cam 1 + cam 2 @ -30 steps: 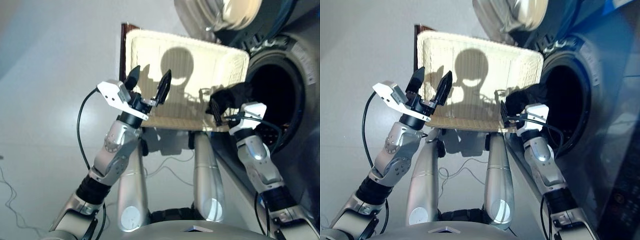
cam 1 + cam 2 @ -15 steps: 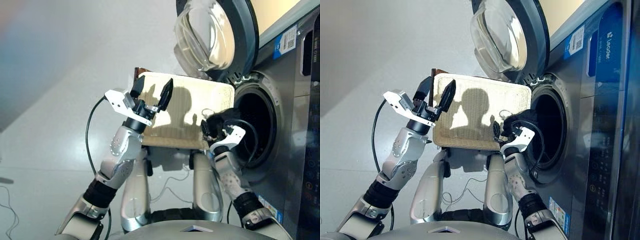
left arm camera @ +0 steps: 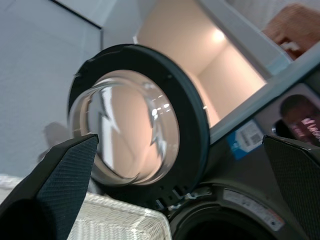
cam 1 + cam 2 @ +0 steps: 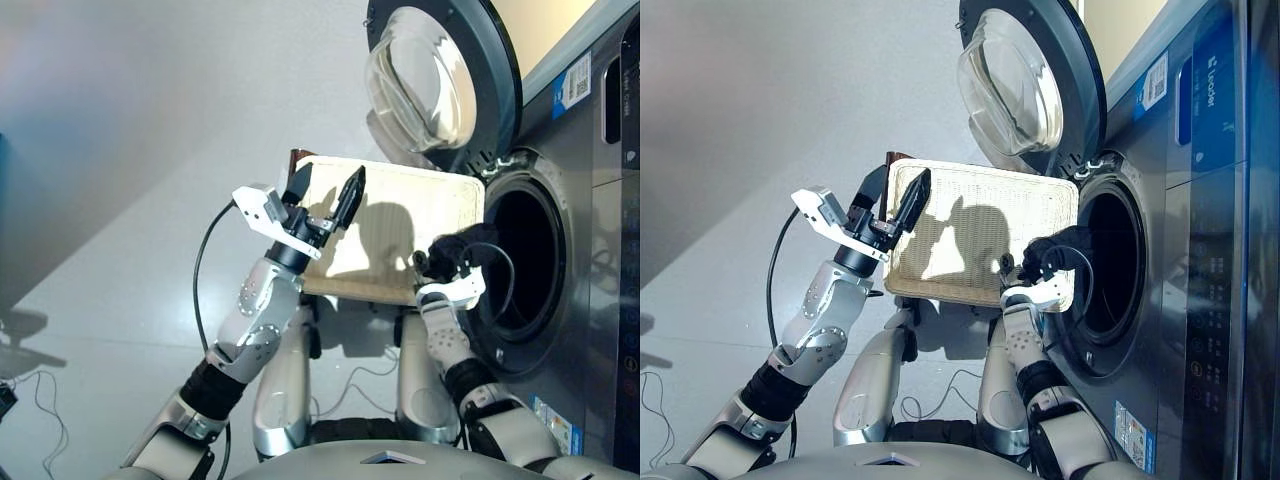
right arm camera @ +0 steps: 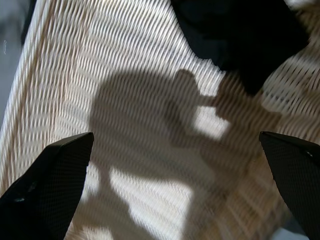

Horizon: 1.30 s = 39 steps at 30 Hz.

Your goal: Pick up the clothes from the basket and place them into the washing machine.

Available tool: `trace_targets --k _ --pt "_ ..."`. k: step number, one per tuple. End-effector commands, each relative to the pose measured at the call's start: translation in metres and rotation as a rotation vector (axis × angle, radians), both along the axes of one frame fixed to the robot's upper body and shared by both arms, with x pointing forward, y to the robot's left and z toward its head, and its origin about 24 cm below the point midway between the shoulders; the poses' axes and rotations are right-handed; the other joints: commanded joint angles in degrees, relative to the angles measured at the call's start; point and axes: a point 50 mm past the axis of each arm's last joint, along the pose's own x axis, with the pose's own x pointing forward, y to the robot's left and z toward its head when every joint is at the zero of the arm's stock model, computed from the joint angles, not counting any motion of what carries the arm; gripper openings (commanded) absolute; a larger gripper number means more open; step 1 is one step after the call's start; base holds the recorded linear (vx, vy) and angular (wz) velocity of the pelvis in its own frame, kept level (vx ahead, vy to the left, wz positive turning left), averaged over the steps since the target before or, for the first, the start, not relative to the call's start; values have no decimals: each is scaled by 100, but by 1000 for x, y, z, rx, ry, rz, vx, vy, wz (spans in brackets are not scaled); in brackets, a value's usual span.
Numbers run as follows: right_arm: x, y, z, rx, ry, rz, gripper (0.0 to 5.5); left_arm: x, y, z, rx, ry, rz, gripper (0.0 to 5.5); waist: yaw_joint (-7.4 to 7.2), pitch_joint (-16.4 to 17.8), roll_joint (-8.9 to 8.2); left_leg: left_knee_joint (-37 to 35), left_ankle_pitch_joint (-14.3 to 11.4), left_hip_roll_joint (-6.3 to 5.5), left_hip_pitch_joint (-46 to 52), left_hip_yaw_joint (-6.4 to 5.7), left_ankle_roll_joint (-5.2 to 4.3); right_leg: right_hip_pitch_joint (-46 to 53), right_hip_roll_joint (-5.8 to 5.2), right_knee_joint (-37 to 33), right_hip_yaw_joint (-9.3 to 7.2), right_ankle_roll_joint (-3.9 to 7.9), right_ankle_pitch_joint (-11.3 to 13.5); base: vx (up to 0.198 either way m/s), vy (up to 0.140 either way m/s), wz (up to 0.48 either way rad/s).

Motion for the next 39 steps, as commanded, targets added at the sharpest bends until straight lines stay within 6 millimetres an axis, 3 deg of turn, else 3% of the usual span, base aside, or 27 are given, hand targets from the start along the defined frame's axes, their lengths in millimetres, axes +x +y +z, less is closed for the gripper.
trace_targets --k 1,7,20,39 --pt "10 -3 13 83 -35 -129 550 -7 -6 31 -100 -126 -39 550 225 15 -136 804 -836 -216 2 44 -57 294 110 -1366 -35 129 1125 0 0 0" --pt "20 -20 27 73 -48 -208 550 -7 -6 25 -88 -97 -30 550 269 15 -16 1057 -874 -233 -435 43 -59 -138 105 -1118 1 102 1054 0 0 0" --pt "49 -62 82 44 -157 -362 550 -11 -8 27 -70 -120 -12 550 337 15 213 1877 -1036 -230 -1914 108 -19 -1625 153 -371 211 2 941 -35 5 20" --pt "66 -82 130 41 -292 -421 550 -14 -14 35 -66 -170 -18 550 357 15 512 2840 -1412 -102 -3042 291 17 -2968 285 649 517 -113 609 -3 1 0"
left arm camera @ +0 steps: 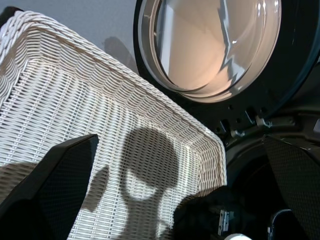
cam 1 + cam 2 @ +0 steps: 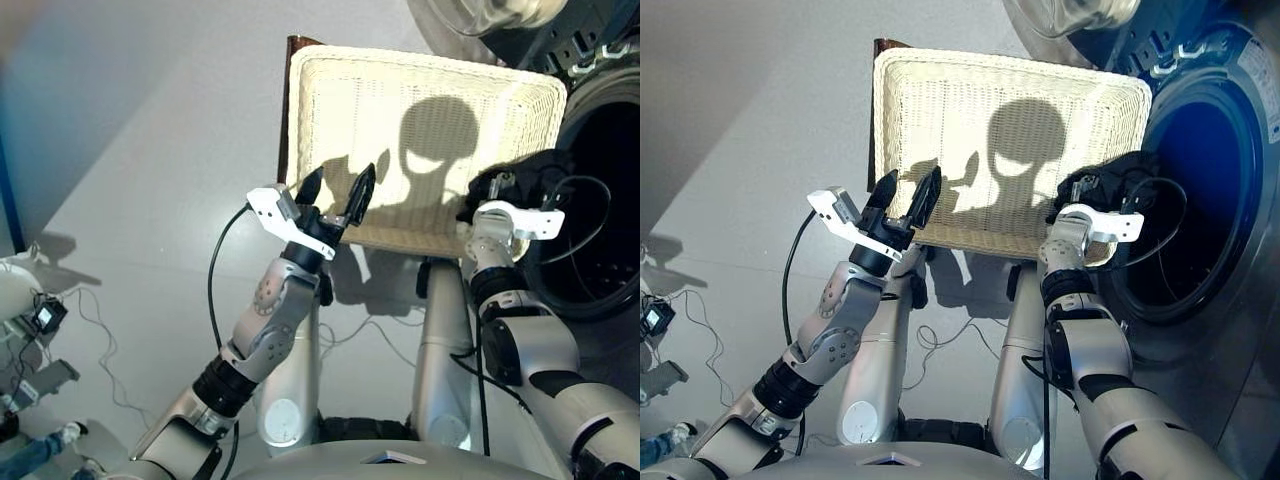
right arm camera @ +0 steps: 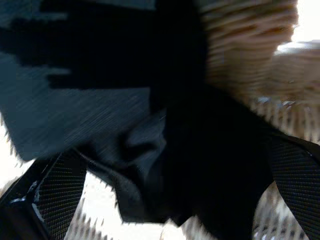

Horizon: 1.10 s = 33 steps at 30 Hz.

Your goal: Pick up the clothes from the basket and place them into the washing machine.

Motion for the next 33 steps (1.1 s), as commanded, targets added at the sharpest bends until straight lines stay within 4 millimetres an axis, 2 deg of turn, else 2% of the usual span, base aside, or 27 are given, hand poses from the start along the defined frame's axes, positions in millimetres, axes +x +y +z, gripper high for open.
trace_targets --k 1,9,17,22,23,24,27,28,33 --pt "1 -19 21 -32 -77 -74 550 -13 -1 34 -45 -192 -22 550 100 -47 165 1609 -1426 -125 -173 262 129 183 196 -921 119 160 701 0 0 0" --pt "7 -23 38 -62 -116 -64 550 -14 0 36 -48 -203 -22 550 113 -47 204 1695 -1463 -111 -346 318 142 -20 227 -843 159 146 686 0 0 0" --pt "10 -25 44 -98 -111 -42 550 -14 4 41 -55 -224 -9 550 115 -47 185 1704 -1475 -121 -426 345 153 -113 228 -828 174 133 707 0 0 0" --pt "15 -23 58 -153 -135 -11 550 -15 6 42 -60 -228 -6 550 140 -47 177 1737 -1473 -107 -497 350 159 -165 247 -825 177 127 725 0 0 0" --pt "16 -24 61 -158 -140 -12 475 -15 6 42 -62 -229 -6 550 143 -47 177 1738 -1473 -103 -511 350 160 -179 245 -824 180 126 726 0 0 0" --pt "16 -25 63 -164 -141 -15 267 -16 6 42 -64 -228 -5 550 146 -47 176 1747 -1475 -105 -522 349 161 -184 247 -825 186 125 732 0 0 0" --pt "17 -24 67 -180 -144 -9 19 -16 8 41 -65 -224 -1 550 152 -47 169 1750 -1479 -98 -537 357 163 -202 245 -832 185 126 736 0 0 0" --pt "18 -23 69 -185 -148 -3 0 -16 8 42 -64 -225 -2 550 153 -47 156 1753 -1482 -100 -546 358 165 -206 245 -835 182 127 737 0 0 0" --pt "19 -22 70 -201 -147 8 0 -16 9 42 -60 -230 2 550 137 -47 132 1757 -1483 -101 -575 374 169 -223 243 -851 186 126 753 0 0 0"
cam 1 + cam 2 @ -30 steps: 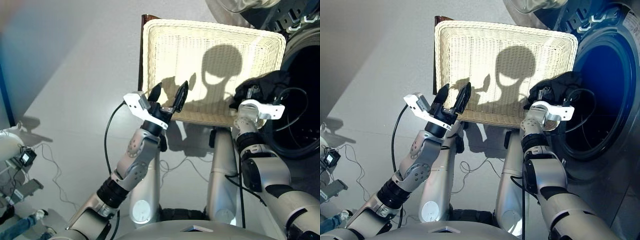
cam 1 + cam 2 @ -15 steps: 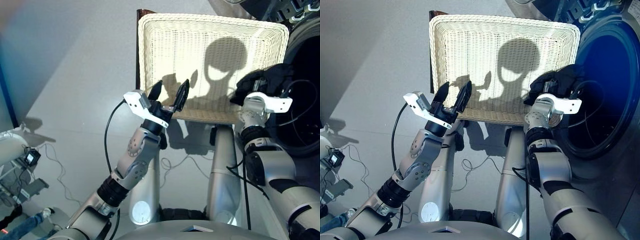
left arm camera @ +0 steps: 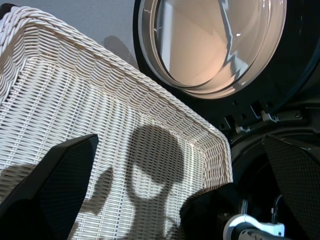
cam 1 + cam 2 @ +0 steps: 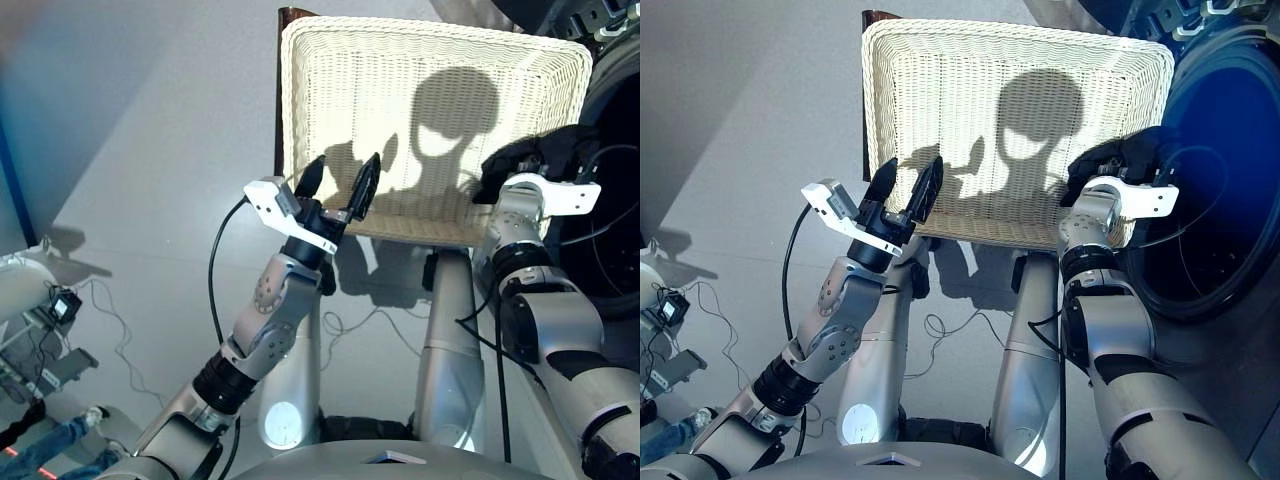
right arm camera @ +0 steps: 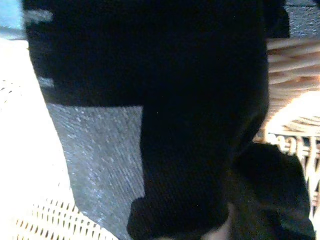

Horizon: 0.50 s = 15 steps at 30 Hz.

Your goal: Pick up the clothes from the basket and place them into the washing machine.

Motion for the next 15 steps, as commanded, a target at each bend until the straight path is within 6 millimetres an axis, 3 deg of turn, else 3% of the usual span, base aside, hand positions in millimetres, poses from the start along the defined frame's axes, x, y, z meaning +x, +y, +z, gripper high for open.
trace_targets --k 1,7,15 --pt "3 -6 24 -111 -56 10 0 -14 8 34 -60 -188 5 550 -10 -48 122 1343 -1353 -145 -128 213 121 212 178 -996 -22 85 709 0 0 0" --pt "2 0 26 -131 -94 24 0 -14 10 34 -67 -186 15 550 -34 -48 60 1277 -1336 -131 -113 222 128 224 177 -1068 -22 94 743 0 0 0" --pt "-17 20 12 -151 -197 50 0 -13 17 34 -77 -177 62 550 -215 -48 -154 1178 -1304 -125 -117 232 132 229 208 -1182 -34 103 780 0 0 0"
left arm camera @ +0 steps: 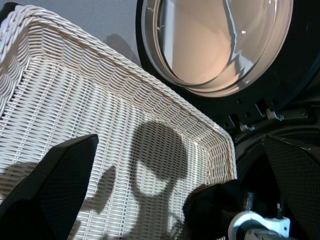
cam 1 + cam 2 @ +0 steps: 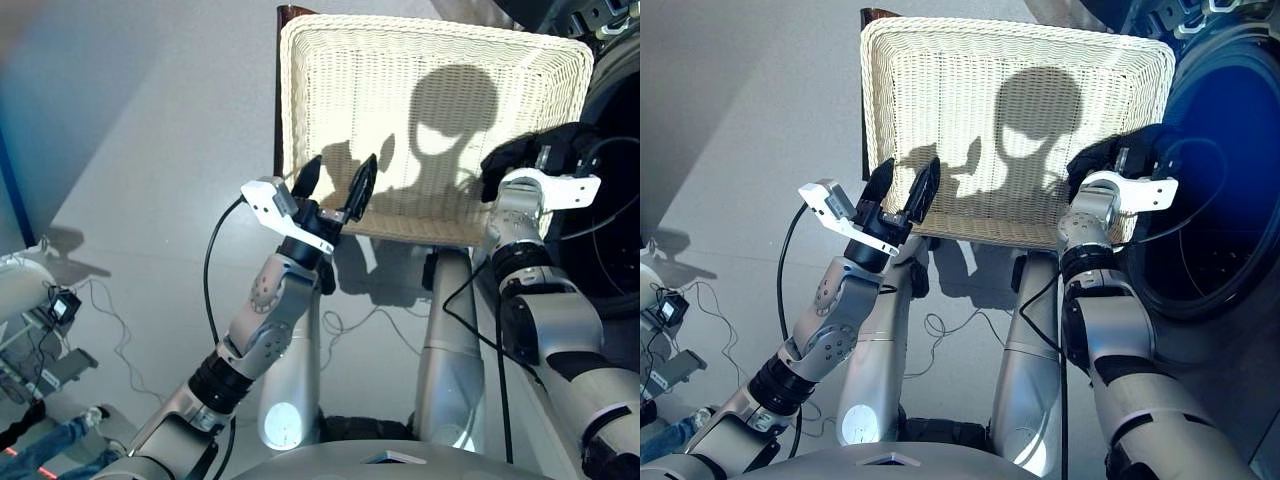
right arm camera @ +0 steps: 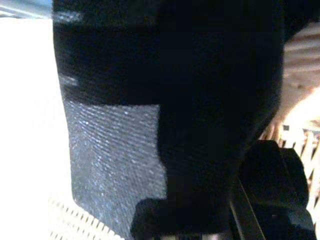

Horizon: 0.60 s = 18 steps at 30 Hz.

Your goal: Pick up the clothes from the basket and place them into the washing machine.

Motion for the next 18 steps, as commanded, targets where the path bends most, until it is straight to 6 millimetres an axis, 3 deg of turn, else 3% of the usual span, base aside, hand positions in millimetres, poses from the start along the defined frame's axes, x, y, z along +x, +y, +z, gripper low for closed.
trace_targets --k 1,6,9,13,18 --pt "-11 8 4 -76 -100 -15 0 -14 12 31 -68 -170 44 550 -137 -57 -163 1180 -1274 -133 -50 227 117 276 204 -1130 -29 88 772 0 0 0" --pt "-31 2 -9 -81 -141 -43 0 -14 20 32 -70 -174 79 550 -236 -57 -270 1176 -1269 -124 -69 216 114 266 204 -1148 -35 92 778 0 0 0" --pt "-42 -8 -6 -71 -203 -101 0 -15 26 32 -79 -175 99 550 -289 -57 -332 1177 -1280 -119 -66 202 115 267 211 -1154 -30 98 774 0 0 0" --pt "-55 -37 10 -43 -266 -282 0 -15 30 35 -92 -190 121 550 -331 -57 -356 1201 -1312 -125 -58 183 116 280 218 -1143 -14 100 758 0 0 0" --pt "-67 -82 25 -18 -216 -515 0 -16 30 39 -81 -225 116 550 -307 -57 -305 1202 -1326 -146 -42 149 120 299 207 -1117 -19 119 732 0 0 0"
